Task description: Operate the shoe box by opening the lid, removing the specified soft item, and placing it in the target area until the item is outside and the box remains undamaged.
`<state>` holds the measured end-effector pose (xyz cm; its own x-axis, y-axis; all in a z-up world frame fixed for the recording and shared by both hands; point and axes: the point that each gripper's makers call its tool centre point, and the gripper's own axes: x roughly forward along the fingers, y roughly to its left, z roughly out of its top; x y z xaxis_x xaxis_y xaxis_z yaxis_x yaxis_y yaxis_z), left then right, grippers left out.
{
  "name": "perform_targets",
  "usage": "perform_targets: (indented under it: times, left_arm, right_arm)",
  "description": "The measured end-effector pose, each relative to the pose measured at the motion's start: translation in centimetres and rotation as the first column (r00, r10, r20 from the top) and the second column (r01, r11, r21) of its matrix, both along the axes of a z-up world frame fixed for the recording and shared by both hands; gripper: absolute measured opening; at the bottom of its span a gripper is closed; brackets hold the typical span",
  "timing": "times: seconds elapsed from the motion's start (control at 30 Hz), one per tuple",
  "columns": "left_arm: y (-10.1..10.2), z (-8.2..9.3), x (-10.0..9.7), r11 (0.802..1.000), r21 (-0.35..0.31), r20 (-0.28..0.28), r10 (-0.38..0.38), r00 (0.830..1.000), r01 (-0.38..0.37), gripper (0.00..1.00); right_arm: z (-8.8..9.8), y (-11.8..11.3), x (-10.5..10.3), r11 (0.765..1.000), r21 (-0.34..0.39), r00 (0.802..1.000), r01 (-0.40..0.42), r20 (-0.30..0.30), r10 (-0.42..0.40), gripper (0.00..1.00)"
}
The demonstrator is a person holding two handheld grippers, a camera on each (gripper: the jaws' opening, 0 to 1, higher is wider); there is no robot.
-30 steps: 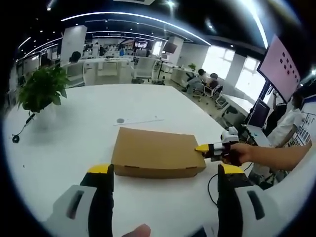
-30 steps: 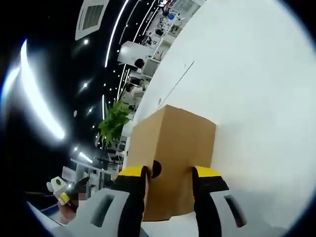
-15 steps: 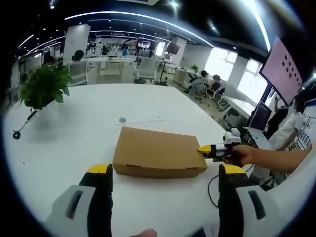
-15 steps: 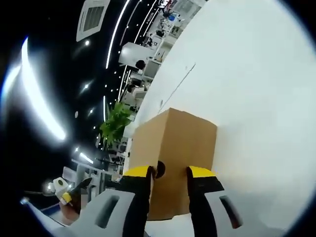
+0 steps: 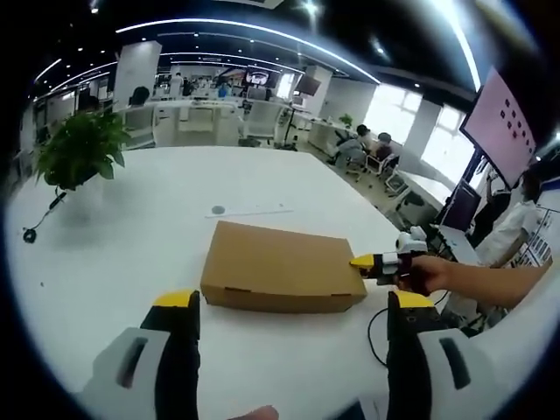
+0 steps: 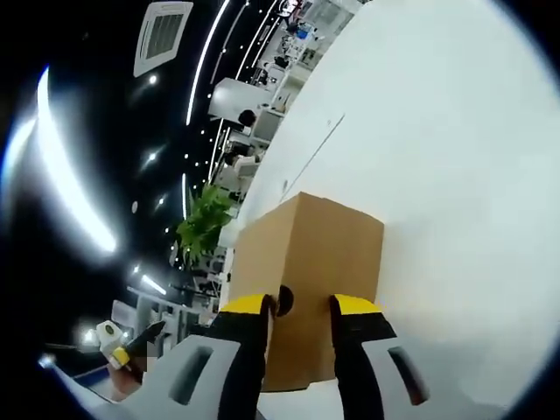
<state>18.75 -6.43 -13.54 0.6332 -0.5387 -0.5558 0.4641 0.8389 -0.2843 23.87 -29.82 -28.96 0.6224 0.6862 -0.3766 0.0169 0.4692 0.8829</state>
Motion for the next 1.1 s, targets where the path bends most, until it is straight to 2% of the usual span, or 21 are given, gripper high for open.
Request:
perform_targets:
  times: [0.17,0.43,0.77,0.9,1.1]
  left_arm:
    - [-0.3,0.1,0.0,1.0,-0.003,-0.004,-0.006,1.0,0.006,0.9]
    - [-0.5,0.2,0.1,1.0,-0.004,-0.004,-0.012,1.0,0.012,0.9]
    - [-0.8,0.3,-0.1,1.0,-0.011,-0.011,-0.022,1.0,0.022,0.9]
    - [-1.0,0.2,-0.2,1.0,-0.008,-0.013,-0.028,1.0,0.028,0.9]
    - [-1.4,0.3,0.3,0.999,-0.009,-0.023,-0.043,0.999,0.043,0.9]
  right_arm:
    - [0.5,0.5,-0.3,1.0,-0.006,1.0,0.0,0.004,0.0,0.27]
    - [-0.1,-0.1,0.2,1.0,-0.005,1.0,0.001,0.004,-0.001,0.26]
    - [1.0,1.1,-0.8,1.0,-0.018,1.0,0.011,0.015,-0.011,0.26]
    - [1.3,1.3,-1.1,0.998,-0.045,0.999,0.032,0.025,-0.031,0.27]
    - [1.3,1.2,-0.9,0.999,-0.018,0.999,0.042,0.023,-0.041,0.26]
